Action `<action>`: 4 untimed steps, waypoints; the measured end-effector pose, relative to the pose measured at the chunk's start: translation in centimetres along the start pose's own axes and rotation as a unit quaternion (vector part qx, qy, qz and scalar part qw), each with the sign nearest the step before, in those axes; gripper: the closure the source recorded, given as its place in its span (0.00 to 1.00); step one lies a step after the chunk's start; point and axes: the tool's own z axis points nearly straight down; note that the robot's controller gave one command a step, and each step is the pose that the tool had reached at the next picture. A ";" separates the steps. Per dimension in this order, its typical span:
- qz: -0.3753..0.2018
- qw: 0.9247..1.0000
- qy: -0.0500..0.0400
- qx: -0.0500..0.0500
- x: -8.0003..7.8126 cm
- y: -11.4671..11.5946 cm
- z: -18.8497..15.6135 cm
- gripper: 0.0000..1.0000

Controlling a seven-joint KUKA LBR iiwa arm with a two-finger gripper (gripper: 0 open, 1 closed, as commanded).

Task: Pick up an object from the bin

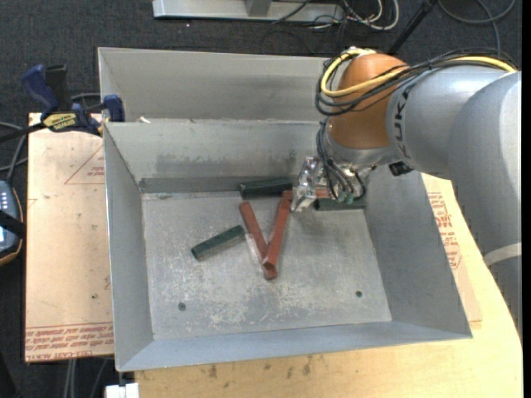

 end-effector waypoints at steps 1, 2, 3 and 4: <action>0.041 0.999 0.020 0.001 0.6 -3.2 -3.2 1.00; 0.022 1.000 0.019 0.001 0.1 -6.1 -6.8 1.00; 0.031 0.999 0.021 0.001 -0.2 -5.2 -4.6 0.00; 0.031 0.999 0.020 0.001 -0.2 -5.3 -4.7 0.00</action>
Offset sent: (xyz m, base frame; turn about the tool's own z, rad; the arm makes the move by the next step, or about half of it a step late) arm -0.0148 -0.0683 0.0756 0.0300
